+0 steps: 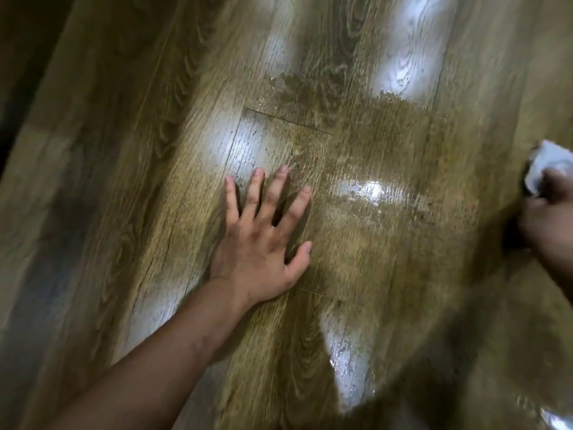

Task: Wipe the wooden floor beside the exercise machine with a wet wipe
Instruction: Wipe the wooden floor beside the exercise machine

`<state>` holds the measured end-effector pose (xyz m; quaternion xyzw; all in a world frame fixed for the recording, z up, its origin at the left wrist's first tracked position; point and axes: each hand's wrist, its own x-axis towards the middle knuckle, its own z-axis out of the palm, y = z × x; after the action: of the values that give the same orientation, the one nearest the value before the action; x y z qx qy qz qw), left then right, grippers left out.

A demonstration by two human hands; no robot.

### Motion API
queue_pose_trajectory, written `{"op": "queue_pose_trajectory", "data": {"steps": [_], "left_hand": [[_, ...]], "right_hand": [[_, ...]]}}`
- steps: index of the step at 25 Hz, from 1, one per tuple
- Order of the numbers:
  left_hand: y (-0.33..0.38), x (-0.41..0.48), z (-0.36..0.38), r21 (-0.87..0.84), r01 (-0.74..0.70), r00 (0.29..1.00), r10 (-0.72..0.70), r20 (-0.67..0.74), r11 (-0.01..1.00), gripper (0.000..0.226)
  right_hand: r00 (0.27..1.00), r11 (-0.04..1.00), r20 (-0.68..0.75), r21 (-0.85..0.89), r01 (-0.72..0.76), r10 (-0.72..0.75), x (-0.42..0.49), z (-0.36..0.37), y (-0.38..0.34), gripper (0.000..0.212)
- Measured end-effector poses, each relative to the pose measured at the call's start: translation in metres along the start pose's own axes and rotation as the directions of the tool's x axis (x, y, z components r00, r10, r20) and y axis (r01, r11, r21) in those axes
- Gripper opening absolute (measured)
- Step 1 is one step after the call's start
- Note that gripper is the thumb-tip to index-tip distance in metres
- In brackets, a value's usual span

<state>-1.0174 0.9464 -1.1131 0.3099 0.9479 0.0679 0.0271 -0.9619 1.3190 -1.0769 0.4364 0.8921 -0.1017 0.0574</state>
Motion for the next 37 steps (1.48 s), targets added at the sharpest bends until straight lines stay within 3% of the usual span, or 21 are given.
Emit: {"op": "queue_pose_trajectory", "data": {"steps": [2,4,7,9,10,11,13,15,16,18,20,22,25,27,29,30,31,33,34,36,37], "left_hand": [[0.000,-0.002,0.001,0.011,0.003,1.000,-0.003,0.007,1.000,0.080],[0.000,-0.001,0.001,0.027,0.005,1.000,-0.005,0.007,1.000,0.080],[0.001,-0.002,0.001,-0.026,0.039,0.999,-0.040,-0.030,0.999,0.080],[0.005,0.000,-0.006,-0.106,0.095,0.989,-0.106,-0.107,0.990,0.074],[0.003,0.009,-0.012,-0.140,0.111,0.977,-0.134,-0.164,0.984,0.068],[-0.002,0.025,-0.020,-0.153,0.109,0.965,-0.142,-0.219,0.982,0.061],[-0.018,0.072,-0.034,-0.106,0.110,0.952,-0.136,-0.274,0.988,0.054],[-0.040,0.119,-0.034,-0.038,0.149,0.961,-0.153,-0.229,0.988,0.057],[-0.048,0.134,-0.028,-0.005,0.171,0.971,-0.170,-0.167,0.985,0.060],[-0.054,0.146,-0.008,0.028,0.182,0.982,-0.181,-0.048,0.983,0.066],[-0.055,0.146,0.001,0.029,0.178,0.984,-0.178,-0.021,0.984,0.065],[-0.054,0.146,-0.001,0.017,0.180,0.983,-0.179,-0.035,0.984,0.065],[-0.053,0.147,-0.006,-0.007,0.166,0.985,-0.166,-0.050,0.986,0.065],[-0.054,0.146,-0.002,-0.033,0.152,0.986,-0.154,-0.067,0.988,0.065],[-0.055,0.147,-0.003,-0.054,0.151,0.984,-0.155,-0.083,0.987,0.066],[-0.055,0.148,-0.004,-0.067,0.159,0.984,-0.164,-0.075,0.985,0.066],[-0.055,0.148,-0.005,-0.081,0.174,0.982,-0.179,-0.062,0.981,0.066],[-0.055,0.147,-0.006,-0.088,0.187,0.981,-0.191,-0.040,0.979,0.067],[-0.055,0.147,-0.007,-0.114,0.183,0.981,-0.189,-0.051,0.977,0.066],[-0.059,0.141,-0.008,-0.336,0.169,0.962,-0.228,-0.147,0.927,0.055],[-0.065,0.138,-0.012,-0.502,0.157,0.931,-0.298,-0.213,0.850,0.046]], "right_hand": [[0.989,0.985,-0.043,0.086,0.147,-0.144,-0.016,0.015,-0.049,0.042],[0.908,0.895,-0.011,0.161,0.415,-0.419,-0.042,0.040,-0.119,0.056],[0.644,0.669,0.182,0.214,0.712,-0.743,-0.076,0.067,-0.224,0.062],[0.454,0.506,0.243,0.231,0.831,-0.857,-0.069,0.069,-0.251,0.059],[0.428,0.475,0.222,0.238,0.847,-0.876,-0.055,0.067,-0.243,0.056],[0.473,0.507,0.187,0.244,0.827,-0.861,-0.040,0.065,-0.222,0.053],[0.680,0.678,0.089,0.235,0.696,-0.728,-0.017,0.052,-0.149,0.052],[0.859,0.849,0.049,0.191,0.492,-0.509,-0.006,0.030,-0.064,0.057],[0.922,0.914,0.046,0.160,0.372,-0.384,-0.005,0.020,-0.031,0.059],[0.977,0.971,-0.003,0.109,0.214,-0.215,0.002,0.013,-0.005,0.059],[0.981,0.975,-0.033,0.108,0.194,-0.191,0.005,0.020,-0.033,0.058],[0.918,0.906,0.028,0.178,0.385,-0.395,-0.004,0.034,-0.096,0.063],[0.673,0.695,0.184,0.265,0.668,-0.716,-0.039,0.056,-0.206,0.068],[0.539,0.580,0.215,0.277,0.767,-0.815,-0.052,0.060,-0.248,0.060],[0.460,0.504,0.216,0.236,0.831,-0.861,-0.035,0.058,-0.236,0.055],[0.473,0.511,0.207,0.212,0.833,-0.856,-0.024,0.056,-0.215,0.055],[0.542,0.566,0.166,0.195,0.801,-0.824,-0.010,0.052,-0.188,0.055],[0.752,0.746,0.033,0.169,0.645,-0.658,0.012,0.040,-0.133,0.054],[0.823,0.811,-0.001,0.166,0.561,-0.568,0.011,0.033,-0.115,0.054],[0.872,0.865,0.027,0.145,0.481,-0.490,-0.018,0.037,-0.104,0.057],[0.831,0.829,0.071,0.150,0.538,-0.552,-0.044,0.044,-0.111,0.058]]}}
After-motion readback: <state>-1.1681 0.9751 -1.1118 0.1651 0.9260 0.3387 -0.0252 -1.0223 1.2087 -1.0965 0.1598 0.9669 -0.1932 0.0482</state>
